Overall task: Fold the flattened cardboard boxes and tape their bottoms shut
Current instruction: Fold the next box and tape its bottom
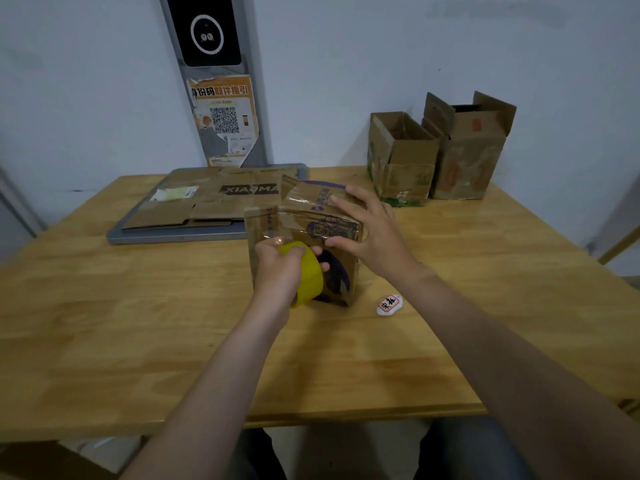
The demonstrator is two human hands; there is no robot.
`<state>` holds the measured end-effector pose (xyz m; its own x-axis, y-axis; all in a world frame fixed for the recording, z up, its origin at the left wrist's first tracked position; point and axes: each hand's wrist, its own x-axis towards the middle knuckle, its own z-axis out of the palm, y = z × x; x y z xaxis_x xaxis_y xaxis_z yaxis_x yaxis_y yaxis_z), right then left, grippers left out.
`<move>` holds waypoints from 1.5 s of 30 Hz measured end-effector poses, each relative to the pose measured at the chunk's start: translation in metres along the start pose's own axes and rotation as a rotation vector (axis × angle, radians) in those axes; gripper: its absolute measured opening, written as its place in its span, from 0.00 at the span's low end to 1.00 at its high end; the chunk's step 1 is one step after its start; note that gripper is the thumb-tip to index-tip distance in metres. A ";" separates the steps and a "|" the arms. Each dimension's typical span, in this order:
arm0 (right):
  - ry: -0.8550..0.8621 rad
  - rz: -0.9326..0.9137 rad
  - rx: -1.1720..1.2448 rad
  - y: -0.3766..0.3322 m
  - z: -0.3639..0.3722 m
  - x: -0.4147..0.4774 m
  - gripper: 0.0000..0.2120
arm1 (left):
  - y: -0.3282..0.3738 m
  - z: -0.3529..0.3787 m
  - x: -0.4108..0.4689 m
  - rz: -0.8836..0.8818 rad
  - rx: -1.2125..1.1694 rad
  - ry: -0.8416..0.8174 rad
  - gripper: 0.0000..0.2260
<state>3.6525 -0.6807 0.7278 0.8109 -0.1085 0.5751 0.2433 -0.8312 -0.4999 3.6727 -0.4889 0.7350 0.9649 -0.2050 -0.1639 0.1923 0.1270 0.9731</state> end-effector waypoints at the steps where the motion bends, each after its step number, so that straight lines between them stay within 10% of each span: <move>1: -0.028 0.006 -0.017 -0.002 -0.005 0.000 0.35 | 0.001 0.002 0.001 0.002 -0.014 0.004 0.18; 7: 0.074 0.161 -0.095 -0.028 -0.037 0.031 0.25 | 0.010 -0.005 0.003 0.048 0.057 0.096 0.20; 12: -0.360 0.507 -0.007 -0.052 -0.041 0.048 0.25 | 0.030 -0.018 0.009 0.025 0.187 0.099 0.27; 20: -0.196 0.389 0.217 -0.068 -0.039 0.032 0.12 | 0.053 -0.032 0.019 0.242 0.350 0.092 0.26; 30: -0.452 0.659 0.400 -0.061 -0.032 -0.031 0.53 | 0.041 -0.049 0.002 -0.140 0.219 -0.040 0.40; 33: -0.352 0.626 0.392 -0.067 -0.038 -0.026 0.50 | 0.045 -0.055 -0.001 -0.131 0.247 -0.048 0.49; 37: -0.242 0.359 0.092 -0.073 -0.044 -0.009 0.35 | 0.053 -0.054 -0.003 0.025 0.359 0.049 0.24; 45: -0.496 0.297 -0.303 -0.105 -0.048 0.013 0.26 | 0.058 -0.047 -0.002 0.247 0.538 0.100 0.16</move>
<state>3.6123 -0.6212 0.8185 0.9875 -0.1528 0.0377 -0.1307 -0.9295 -0.3450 3.6905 -0.4356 0.7842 0.9867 -0.1359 0.0887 -0.1321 -0.3552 0.9254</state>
